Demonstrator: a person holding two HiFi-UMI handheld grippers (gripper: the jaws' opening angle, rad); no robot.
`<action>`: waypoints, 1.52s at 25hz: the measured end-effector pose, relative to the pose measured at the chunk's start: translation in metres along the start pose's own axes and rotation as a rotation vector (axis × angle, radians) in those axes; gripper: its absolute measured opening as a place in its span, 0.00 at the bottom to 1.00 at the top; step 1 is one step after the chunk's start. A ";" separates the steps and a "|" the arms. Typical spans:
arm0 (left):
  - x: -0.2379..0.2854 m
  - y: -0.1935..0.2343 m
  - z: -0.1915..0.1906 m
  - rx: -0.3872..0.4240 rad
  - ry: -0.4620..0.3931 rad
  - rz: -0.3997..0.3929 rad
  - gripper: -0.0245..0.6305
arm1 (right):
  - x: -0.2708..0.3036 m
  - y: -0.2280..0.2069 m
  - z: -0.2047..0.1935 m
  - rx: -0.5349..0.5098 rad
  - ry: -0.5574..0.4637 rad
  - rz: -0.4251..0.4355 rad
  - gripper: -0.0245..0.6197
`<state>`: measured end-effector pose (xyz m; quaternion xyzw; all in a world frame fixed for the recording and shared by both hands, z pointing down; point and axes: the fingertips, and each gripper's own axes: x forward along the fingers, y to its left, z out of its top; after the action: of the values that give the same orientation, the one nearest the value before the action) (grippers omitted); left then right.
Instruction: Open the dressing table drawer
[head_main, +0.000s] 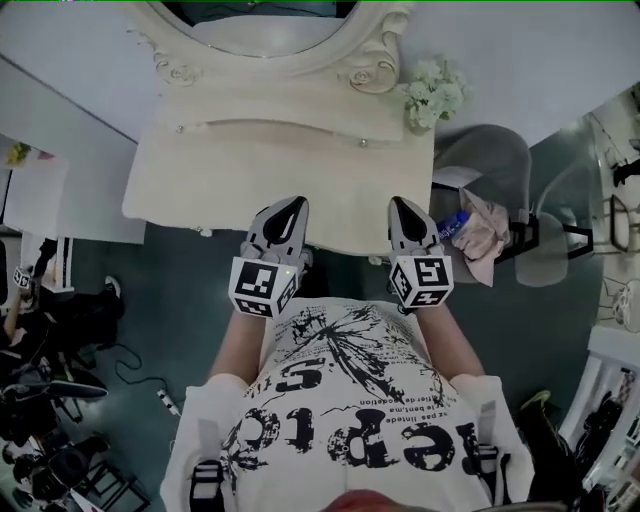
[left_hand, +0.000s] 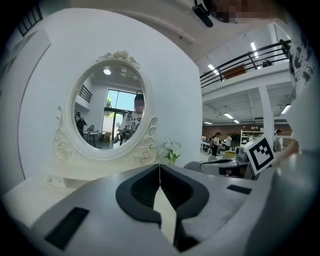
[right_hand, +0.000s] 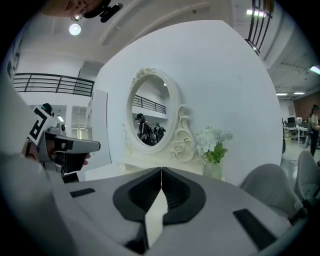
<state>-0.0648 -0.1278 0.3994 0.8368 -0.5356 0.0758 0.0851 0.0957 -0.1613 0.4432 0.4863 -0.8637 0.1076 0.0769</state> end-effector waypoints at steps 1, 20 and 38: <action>0.008 0.012 0.005 0.006 0.000 -0.023 0.07 | 0.011 0.002 0.005 0.002 -0.001 -0.019 0.07; 0.109 0.133 -0.007 -0.002 0.074 -0.274 0.07 | 0.152 -0.010 -0.031 0.158 0.146 -0.242 0.07; 0.105 0.150 -0.070 -0.095 0.178 -0.147 0.07 | 0.225 -0.055 -0.126 0.107 0.349 -0.245 0.25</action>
<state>-0.1602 -0.2667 0.4992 0.8588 -0.4659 0.1181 0.1772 0.0301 -0.3415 0.6239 0.5652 -0.7647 0.2256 0.2119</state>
